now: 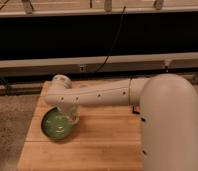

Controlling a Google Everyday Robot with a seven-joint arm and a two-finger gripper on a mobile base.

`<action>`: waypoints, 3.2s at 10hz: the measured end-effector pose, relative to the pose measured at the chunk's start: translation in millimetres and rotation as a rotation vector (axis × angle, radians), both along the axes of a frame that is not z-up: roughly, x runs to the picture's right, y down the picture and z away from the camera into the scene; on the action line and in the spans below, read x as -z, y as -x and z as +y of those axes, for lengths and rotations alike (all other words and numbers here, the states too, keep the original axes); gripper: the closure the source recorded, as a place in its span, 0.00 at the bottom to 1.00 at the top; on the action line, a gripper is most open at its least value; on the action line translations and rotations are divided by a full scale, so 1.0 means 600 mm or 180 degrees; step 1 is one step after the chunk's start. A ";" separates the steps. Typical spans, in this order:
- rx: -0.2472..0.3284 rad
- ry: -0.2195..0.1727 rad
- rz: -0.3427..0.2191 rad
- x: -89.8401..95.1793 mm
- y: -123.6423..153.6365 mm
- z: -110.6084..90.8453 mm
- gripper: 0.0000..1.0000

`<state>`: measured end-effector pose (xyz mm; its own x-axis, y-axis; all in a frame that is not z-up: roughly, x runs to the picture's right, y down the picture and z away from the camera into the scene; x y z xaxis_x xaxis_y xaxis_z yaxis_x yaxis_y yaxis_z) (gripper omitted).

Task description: Place the white sponge in the ceramic bowl

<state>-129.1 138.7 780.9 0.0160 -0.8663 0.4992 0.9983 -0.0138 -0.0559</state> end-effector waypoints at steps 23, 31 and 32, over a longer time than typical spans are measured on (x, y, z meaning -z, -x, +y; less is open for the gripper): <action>0.0138 -0.0035 -0.0099 -0.015 0.018 -0.009 0.84; 0.0169 -0.0045 -0.0136 -0.018 0.021 -0.011 0.71; 0.0173 -0.0048 -0.0141 -0.018 0.021 -0.012 0.70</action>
<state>-141.5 131.6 791.8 -0.0532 -0.8728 0.4852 0.9976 -0.0677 -0.0124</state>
